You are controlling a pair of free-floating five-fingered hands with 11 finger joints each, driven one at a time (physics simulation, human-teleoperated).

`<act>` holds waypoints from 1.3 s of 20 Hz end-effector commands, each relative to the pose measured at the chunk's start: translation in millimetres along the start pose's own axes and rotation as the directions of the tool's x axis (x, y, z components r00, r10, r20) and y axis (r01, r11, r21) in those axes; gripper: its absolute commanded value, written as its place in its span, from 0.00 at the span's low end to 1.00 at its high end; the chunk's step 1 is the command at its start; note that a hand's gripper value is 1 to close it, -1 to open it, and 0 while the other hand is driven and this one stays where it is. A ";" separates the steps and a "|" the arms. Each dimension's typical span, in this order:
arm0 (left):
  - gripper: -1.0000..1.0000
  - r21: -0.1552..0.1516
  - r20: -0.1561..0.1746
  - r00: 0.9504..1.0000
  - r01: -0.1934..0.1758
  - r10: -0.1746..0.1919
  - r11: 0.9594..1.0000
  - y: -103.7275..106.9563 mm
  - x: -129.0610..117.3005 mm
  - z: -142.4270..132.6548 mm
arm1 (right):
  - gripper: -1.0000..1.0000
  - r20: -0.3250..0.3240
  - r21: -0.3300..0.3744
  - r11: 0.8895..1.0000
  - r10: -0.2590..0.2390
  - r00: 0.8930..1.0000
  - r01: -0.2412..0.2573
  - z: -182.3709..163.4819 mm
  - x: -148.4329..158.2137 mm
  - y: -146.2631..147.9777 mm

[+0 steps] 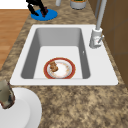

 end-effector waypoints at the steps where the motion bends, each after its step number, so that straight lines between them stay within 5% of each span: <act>1: 0.50 0.000 0.000 1.000 0.000 0.000 1.000 0.0 0.0 0.0 | 1.00 0.010 -0.009 1.000 0.007 1.000 -0.007 -2.8 -8.9 18.7; 4: 0.50 0.000 0.000 1.000 0.000 0.000 1.000 0.0 0.0 0.0 | 1.00 0.015 -0.120 0.993 0.005 1.000 -0.003 -2.3 -11.4 19.8; 5: 0.50 0.000 0.000 1.000 0.000 0.000 1.000 0.0 0.0 0.0 | 0.00 0.015 -0.142 0.990 0.006 1.000 -0.004 -1.7 -12.5 16.0; 11: 0.50 0.000 0.000 1.000 0.000 0.000 1.000 0.0 0.0 0.0 | 0.00 0.004 -0.182 0.983 0.010 1.000 -0.009 7.8 -21.8 0.1; 18: 0.50 0.000 0.000 1.000 0.000 0.000 1.000 0.0 0.0 0.0 | 0.00 -0.005 -0.011 1.000 0.001 1.000 -0.001 -8.5 -23.8 -47.9; 26: 0.50 0.000 0.000 1.000 0.000 0.000 1.000 0.0 0.0 0.0 | 0.00 -0.035 0.112 0.992 0.068 0.997 -0.063 -43.9 -24.6 -62.7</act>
